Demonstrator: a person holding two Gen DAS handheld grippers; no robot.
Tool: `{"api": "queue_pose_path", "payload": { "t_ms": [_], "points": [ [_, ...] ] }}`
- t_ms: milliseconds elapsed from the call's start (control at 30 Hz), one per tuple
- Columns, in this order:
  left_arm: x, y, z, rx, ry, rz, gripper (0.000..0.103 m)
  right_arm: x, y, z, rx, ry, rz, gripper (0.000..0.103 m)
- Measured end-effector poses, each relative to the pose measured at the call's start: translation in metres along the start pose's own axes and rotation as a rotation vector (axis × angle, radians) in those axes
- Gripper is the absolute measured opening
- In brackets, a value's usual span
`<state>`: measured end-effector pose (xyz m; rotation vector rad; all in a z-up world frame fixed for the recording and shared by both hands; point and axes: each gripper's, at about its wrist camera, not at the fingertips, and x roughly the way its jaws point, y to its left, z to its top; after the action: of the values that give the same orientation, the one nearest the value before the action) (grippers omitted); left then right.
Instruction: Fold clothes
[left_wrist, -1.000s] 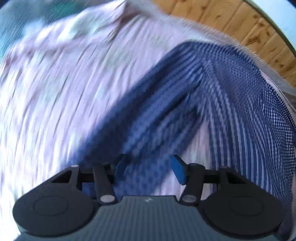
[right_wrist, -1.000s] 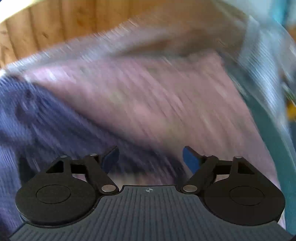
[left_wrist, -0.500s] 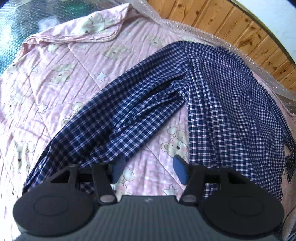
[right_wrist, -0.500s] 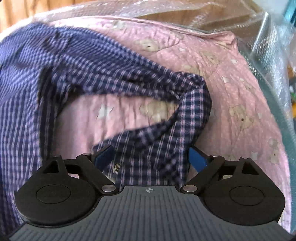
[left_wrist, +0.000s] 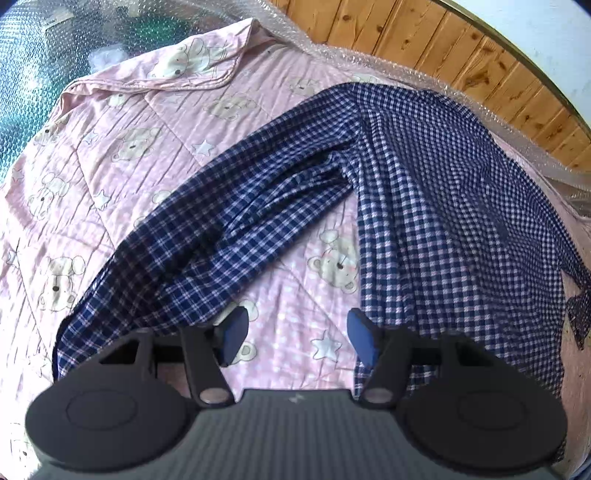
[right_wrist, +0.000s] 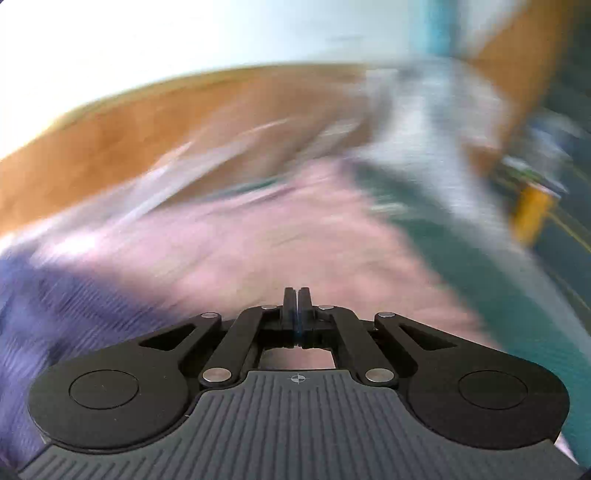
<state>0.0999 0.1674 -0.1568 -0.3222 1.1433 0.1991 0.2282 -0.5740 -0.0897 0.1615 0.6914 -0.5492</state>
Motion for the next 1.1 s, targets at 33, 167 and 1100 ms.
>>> {"api": "queue_pose_path", "payload": {
  "t_ms": [33, 167, 1100],
  "points": [
    [0.003, 0.003, -0.003, -0.003, -0.001, 0.016, 0.064, 0.014, -0.018, 0.002, 0.03, 0.023, -0.072, 0.001],
    [0.008, 0.036, -0.021, -0.087, -0.042, 0.123, 0.08, 0.007, -0.039, -0.01, 0.092, 0.096, -0.009, 0.033],
    [0.001, 0.134, -0.041, -0.129, -0.262, 0.363, 0.009, -0.105, 0.145, -0.165, -0.483, 0.133, 0.313, 0.093]
  ]
}}
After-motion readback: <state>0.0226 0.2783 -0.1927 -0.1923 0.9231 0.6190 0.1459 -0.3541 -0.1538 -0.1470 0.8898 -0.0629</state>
